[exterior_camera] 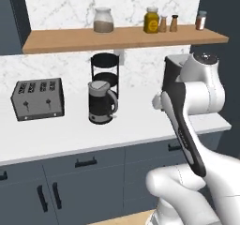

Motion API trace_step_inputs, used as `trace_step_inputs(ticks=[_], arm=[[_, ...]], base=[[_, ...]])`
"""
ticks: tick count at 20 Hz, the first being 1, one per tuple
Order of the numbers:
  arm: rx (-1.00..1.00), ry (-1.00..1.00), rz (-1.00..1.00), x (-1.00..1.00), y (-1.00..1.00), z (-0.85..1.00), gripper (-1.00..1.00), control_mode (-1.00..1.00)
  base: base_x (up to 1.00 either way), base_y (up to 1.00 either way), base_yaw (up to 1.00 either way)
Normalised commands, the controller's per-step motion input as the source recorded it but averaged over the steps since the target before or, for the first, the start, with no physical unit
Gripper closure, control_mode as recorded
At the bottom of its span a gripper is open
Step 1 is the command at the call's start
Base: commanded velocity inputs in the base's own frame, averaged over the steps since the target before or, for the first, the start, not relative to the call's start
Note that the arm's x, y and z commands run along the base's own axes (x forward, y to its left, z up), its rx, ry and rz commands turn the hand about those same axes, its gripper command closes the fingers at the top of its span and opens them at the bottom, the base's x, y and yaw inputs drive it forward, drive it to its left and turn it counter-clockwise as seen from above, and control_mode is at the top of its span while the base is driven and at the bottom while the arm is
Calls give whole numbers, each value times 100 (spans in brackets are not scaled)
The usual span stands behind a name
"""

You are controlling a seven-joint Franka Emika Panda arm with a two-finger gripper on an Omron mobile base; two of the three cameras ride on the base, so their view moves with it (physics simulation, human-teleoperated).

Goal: Navigate to the shelves.

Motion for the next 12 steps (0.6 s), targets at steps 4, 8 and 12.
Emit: trace_step_inputs(ticks=[4,8,12], arm=[[0,0,0,0,0,0,-100,100],[0,0,0,0,0,0,-100,100],[0,0,0,0,0,0,-100,100]], base=[[58,-40,18],[26,-41,6],[36,-27,1]])
